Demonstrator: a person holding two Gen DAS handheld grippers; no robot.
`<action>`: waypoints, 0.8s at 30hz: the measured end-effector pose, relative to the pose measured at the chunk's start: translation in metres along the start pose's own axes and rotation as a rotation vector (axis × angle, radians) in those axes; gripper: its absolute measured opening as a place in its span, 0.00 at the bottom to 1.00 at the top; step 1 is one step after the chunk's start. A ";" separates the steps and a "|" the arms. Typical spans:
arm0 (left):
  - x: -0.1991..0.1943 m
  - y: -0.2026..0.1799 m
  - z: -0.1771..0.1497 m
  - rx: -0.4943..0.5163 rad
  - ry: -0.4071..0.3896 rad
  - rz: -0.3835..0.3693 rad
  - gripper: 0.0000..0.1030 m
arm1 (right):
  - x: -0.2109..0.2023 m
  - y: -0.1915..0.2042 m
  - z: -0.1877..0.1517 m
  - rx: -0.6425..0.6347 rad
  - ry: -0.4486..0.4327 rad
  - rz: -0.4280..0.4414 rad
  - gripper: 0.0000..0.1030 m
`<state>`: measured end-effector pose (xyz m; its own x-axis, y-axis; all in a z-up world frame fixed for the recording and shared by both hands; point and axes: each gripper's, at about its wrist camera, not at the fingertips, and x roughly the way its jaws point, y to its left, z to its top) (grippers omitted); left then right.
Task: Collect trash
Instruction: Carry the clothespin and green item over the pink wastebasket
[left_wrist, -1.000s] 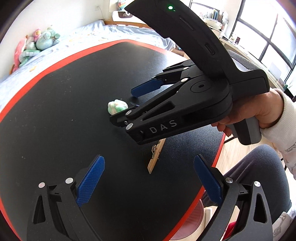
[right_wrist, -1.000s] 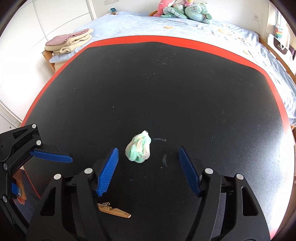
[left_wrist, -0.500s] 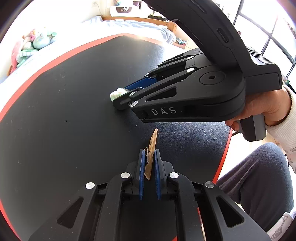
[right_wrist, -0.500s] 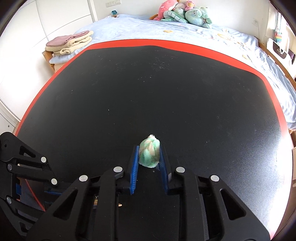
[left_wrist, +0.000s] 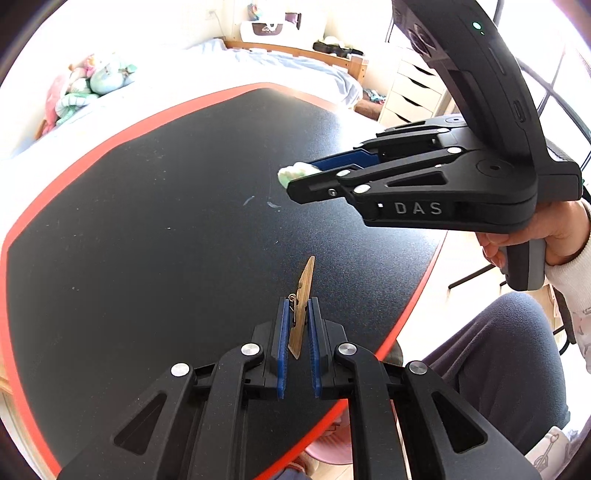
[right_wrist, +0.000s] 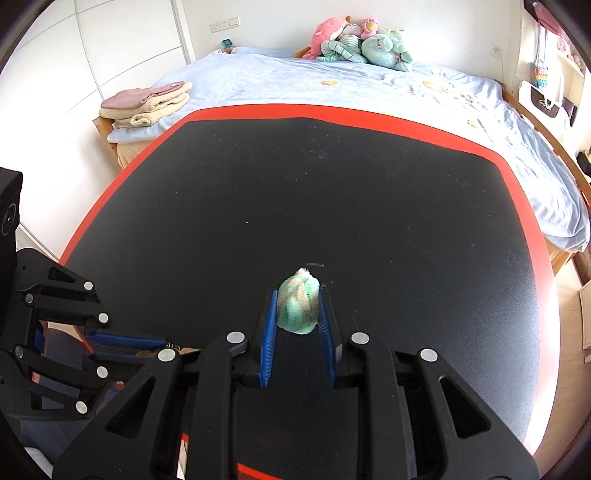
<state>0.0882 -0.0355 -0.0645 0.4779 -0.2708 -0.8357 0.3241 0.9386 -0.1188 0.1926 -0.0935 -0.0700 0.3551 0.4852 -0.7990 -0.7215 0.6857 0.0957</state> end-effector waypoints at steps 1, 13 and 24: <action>-0.006 -0.003 -0.002 0.000 -0.007 0.005 0.10 | -0.008 0.003 -0.004 0.002 -0.006 0.000 0.20; -0.056 -0.029 -0.027 -0.024 -0.069 0.042 0.10 | -0.097 0.047 -0.070 0.013 -0.061 0.019 0.20; -0.076 -0.057 -0.062 -0.043 -0.070 0.033 0.10 | -0.137 0.078 -0.129 0.023 -0.045 0.038 0.20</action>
<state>-0.0170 -0.0551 -0.0271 0.5441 -0.2523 -0.8002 0.2724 0.9552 -0.1160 0.0110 -0.1768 -0.0300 0.3542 0.5349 -0.7671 -0.7212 0.6785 0.1401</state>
